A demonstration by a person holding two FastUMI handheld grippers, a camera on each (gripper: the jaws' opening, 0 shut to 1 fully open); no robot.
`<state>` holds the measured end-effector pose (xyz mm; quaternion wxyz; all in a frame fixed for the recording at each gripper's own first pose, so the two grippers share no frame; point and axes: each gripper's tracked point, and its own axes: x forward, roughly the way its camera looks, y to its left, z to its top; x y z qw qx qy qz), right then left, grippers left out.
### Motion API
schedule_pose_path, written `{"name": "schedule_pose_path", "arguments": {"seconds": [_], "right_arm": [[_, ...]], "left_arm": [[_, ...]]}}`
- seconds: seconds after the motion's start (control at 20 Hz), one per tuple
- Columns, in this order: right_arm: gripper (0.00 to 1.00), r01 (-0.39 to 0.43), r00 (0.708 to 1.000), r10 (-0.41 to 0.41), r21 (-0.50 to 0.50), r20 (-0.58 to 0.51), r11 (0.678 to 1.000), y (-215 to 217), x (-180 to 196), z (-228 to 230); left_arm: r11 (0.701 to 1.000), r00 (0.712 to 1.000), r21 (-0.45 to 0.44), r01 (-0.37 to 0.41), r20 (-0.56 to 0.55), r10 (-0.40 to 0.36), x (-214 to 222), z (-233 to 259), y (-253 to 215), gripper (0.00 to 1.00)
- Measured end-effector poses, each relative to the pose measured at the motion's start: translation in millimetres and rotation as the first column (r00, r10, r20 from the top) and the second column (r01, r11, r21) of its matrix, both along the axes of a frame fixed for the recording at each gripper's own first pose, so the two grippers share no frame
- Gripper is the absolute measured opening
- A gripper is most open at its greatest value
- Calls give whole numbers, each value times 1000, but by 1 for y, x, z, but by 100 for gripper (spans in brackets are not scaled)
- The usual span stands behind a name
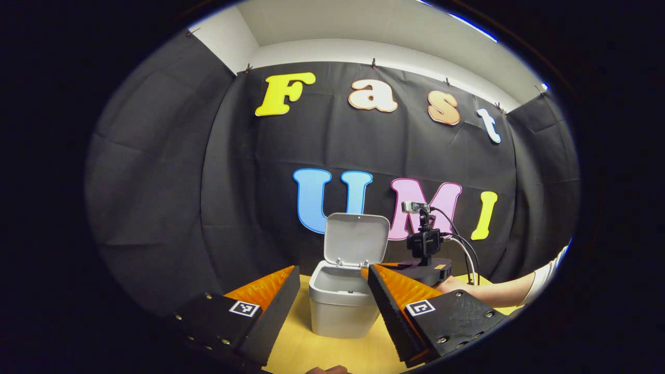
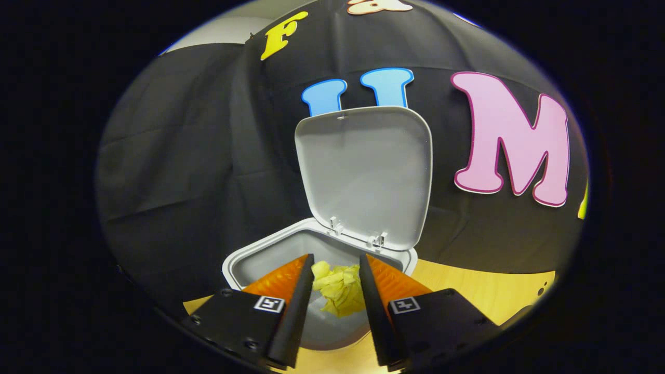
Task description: Press the lid of the desktop garbage bin to open it, pick up the crumpled paper on the desktop and throw it into the bin, then pick up the pop can on the desktop and drop it into the bin, and finally close the garbage bin lid.
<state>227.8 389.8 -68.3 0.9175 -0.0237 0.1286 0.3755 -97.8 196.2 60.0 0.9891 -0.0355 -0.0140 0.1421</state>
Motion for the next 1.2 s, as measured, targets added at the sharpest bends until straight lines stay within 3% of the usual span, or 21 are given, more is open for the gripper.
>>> {"name": "schedule_pose_path", "arguments": {"seconds": [0.2, 0.3, 0.5, 0.7, 0.95, 1.1, 1.2], "right_arm": [[90, 10, 998, -11, 4, 59, 1000, -12, -6, 17], [97, 22, 997, -23, 12, 70, 1000, -24, -9, 26], [98, 64, 992, -65, 14, 109, 998, -74, -12, 47], [98, 144, 979, -145, 16, 142, 989, -150, -16, 67], [98, 281, 947, -283, 33, 153, 959, -257, -22, 74], [97, 361, 925, -355, -26, 136, 932, -321, -27, 58], [97, 394, 913, -385, -48, 134, 918, -357, -28, 52]], "left_arm": [[999, 999, -18, 29, -29, -30, 9, -21, -2, 87], [998, 998, -17, 56, -23, -57, 16, -22, -7, 87], [997, 997, 32, 71, -39, -70, 38, -35, -23, 87], [983, 985, 69, 172, -46, -169, 71, -56, -78, 87], [952, 952, -24, 304, -20, -305, 130, -99, -160, 87], [939, 941, -54, 338, -1, -339, 163, -132, -201, 88], [941, 940, -25, 338, -30, -339, 185, -160, -221, 87]]}}
